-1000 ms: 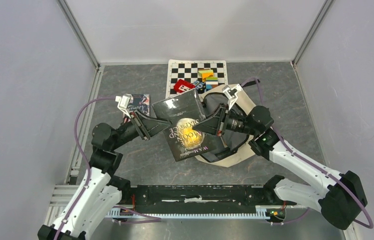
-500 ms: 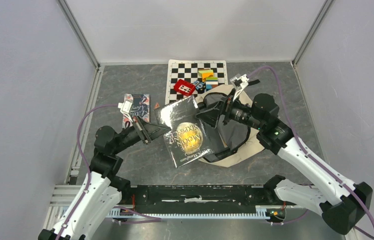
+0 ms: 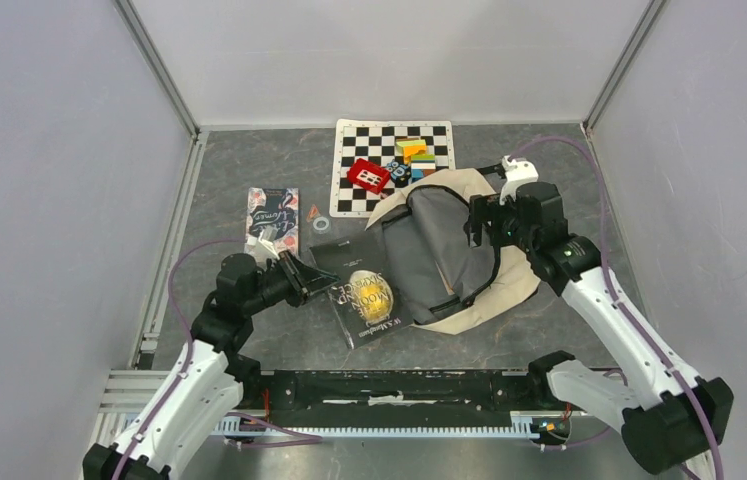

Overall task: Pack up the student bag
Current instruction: Place the book in the student bag.

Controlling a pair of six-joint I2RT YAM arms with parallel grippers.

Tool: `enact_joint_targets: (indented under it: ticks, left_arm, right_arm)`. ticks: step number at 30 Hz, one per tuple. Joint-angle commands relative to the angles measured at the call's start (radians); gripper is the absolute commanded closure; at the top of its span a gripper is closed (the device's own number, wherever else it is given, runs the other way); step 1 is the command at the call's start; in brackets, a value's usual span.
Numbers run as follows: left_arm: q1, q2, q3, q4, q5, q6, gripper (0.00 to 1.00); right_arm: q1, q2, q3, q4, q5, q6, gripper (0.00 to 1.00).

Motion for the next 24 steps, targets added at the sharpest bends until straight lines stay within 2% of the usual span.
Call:
enact_joint_targets:
  ticks: [1,5,8,10,20,22,24]
  left_arm:
    - [0.0,0.0,0.011,0.107,0.024,-0.028,0.98]
    - [0.002,0.032,-0.004,0.107,0.039,0.0,0.98]
    - [0.002,0.049,-0.019,0.123,0.041,0.001,0.98]
    - [0.001,0.067,-0.026,0.155,0.052,-0.001,0.98]
    - [0.001,0.187,-0.024,0.266,0.102,0.003,0.98]
    - [0.001,0.205,-0.02,0.288,0.107,0.003,0.98]
    - [0.001,0.227,-0.015,0.32,0.111,-0.007,0.98]
  right_arm:
    - [-0.091,0.079,-0.042,-0.019,0.056,-0.114,0.02]
    - [-0.15,0.143,-0.075,0.065,-0.013,-0.148,0.08]
    - [-0.177,0.203,-0.06,0.095,-0.04,-0.17,0.21]
    - [-0.191,0.238,-0.052,0.118,-0.075,-0.184,0.26]
    - [-0.21,0.382,-0.005,0.18,-0.239,-0.222,0.37]
    - [-0.211,0.412,0.015,0.182,-0.253,-0.225,0.47]
    - [-0.211,0.437,0.037,0.172,-0.26,-0.225,0.66]
